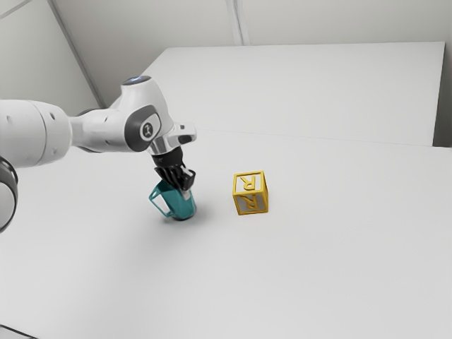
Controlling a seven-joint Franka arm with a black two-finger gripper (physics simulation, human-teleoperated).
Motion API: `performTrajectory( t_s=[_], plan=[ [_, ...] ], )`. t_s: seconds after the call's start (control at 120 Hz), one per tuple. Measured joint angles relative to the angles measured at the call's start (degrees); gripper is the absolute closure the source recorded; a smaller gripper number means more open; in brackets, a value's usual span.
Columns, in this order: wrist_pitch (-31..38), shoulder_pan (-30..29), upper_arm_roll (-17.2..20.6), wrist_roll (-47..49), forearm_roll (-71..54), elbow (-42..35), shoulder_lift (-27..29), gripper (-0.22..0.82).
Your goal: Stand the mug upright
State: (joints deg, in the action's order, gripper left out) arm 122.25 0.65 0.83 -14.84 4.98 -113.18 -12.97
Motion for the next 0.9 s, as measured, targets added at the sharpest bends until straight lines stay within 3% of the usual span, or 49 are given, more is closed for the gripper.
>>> performTrajectory(
  t_s=[0.15,0.317,0.575,0.9],
  plan=[
    [0.1,0.1,0.0,0.8,0.2,0.0,0.8,0.32],
    [-3.0,0.0,0.0,1.4,0.7,0.8,5.3,0.15],
    [-15.2,-0.1,0.0,2.2,0.5,13.3,8.9,0.04],
    [-26.9,-0.5,0.2,3.7,0.1,18.2,13.8,0.01]
  ],
)
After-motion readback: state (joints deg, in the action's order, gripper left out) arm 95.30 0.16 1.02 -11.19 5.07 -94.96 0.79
